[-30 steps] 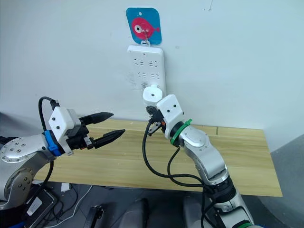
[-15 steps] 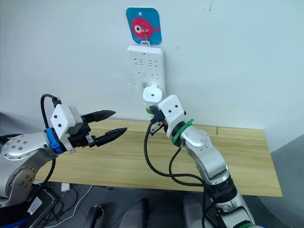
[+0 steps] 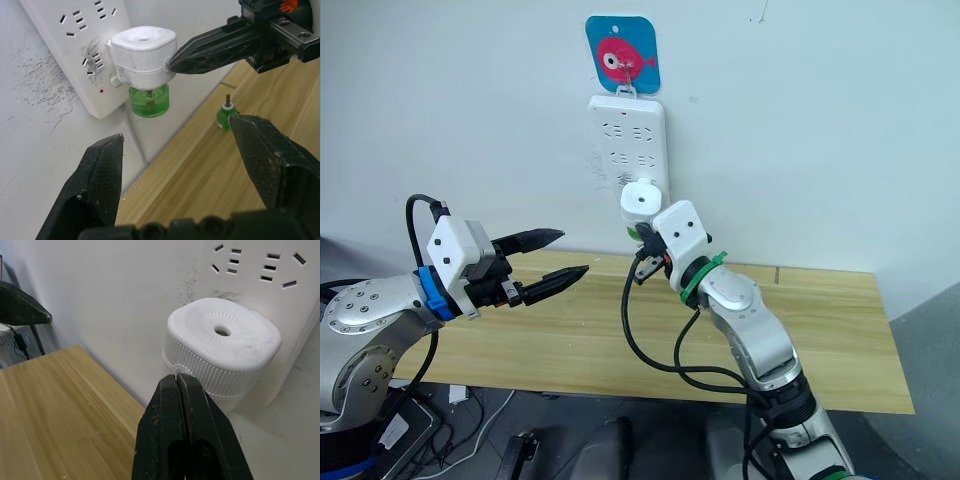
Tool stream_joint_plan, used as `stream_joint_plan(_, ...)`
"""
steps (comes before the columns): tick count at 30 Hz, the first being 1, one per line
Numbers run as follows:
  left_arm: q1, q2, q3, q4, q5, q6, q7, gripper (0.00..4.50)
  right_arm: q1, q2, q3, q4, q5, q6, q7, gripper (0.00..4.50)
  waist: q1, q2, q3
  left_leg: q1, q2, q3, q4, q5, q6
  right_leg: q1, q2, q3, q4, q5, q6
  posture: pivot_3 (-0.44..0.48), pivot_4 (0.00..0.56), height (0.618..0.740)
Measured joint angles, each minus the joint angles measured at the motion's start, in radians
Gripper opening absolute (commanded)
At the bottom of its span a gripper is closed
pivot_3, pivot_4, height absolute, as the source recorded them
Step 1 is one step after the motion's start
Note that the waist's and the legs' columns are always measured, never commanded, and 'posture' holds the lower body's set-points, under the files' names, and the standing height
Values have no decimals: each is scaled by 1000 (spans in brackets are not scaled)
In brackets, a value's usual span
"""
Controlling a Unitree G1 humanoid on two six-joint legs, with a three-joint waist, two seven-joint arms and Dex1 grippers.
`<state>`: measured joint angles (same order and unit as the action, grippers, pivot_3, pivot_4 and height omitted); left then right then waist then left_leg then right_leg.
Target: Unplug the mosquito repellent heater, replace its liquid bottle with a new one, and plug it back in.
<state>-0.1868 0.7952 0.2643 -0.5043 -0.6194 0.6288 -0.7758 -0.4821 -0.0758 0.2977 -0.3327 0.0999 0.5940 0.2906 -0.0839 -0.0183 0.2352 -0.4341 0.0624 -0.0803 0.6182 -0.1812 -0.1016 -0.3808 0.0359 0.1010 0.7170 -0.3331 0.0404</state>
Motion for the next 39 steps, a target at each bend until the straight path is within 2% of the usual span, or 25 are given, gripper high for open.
stream_joint_plan(13,-17,-11,-23,16,0,-3,0,3762,3,1,-5,6,4,10,-11,23,1,-1,-1,0,0,0,1,0,-1,1,0,0,0,0,0,-65,162,740)
stream_joint_plan(20,-12,-17,-22,81,19,-39,-1,3762,71,-153,-38,-135,133,116,158,23,0,-3,-2,0,0,-1,-1,0,-1,0,0,-1,0,0,0,-80,146,740)
stream_joint_plan(21,-3,-16,-22,89,33,-56,-2,3917,74,-177,-40,-154,149,126,176,6,-3,-3,-2,0,0,0,-1,0,-1,0,0,-1,0,0,0,-82,143,740)
stream_joint_plan(24,55,7,-18,130,73,-106,-34,4500,90,-293,-68,-207,166,139,230,612,-5,-4,-3,0,0,0,-2,0,-1,-1,0,0,0,0,0,-87,135,740)
stream_joint_plan(30,190,118,22,260,173,-254,-170,4500,197,-588,-215,-221,191,90,396,2778,-3,-6,-8,0,0,1,-3,0,-1,-1,-1,0,-1,0,-1,-99,104,740)
stream_joint_plan(34,246,163,50,281,181,-280,-242,4500,289,-788,-279,-202,208,-31,600,4300,-4,-8,-23,0,-1,1,-4,0,-1,-1,-1,-1,-3,0,-1,-98,81,740)
stream_joint_plan(35,257,176,50,280,185,-276,-249,4500,313,-828,-290,-185,209,-69,649,4454,-5,-9,-29,0,-1,2,-4,0,0,-1,-2,0,-3,0,-1,-98,78,740)
stream_joint_plan(39,277,200,50,276,220,-263,-257,4500,365,-910,-345,-124,221,-148,764,4454,-9,-10,-41,3,0,2,-4,0,0,1,-1,0,-3,-2,1,-96,75,740)
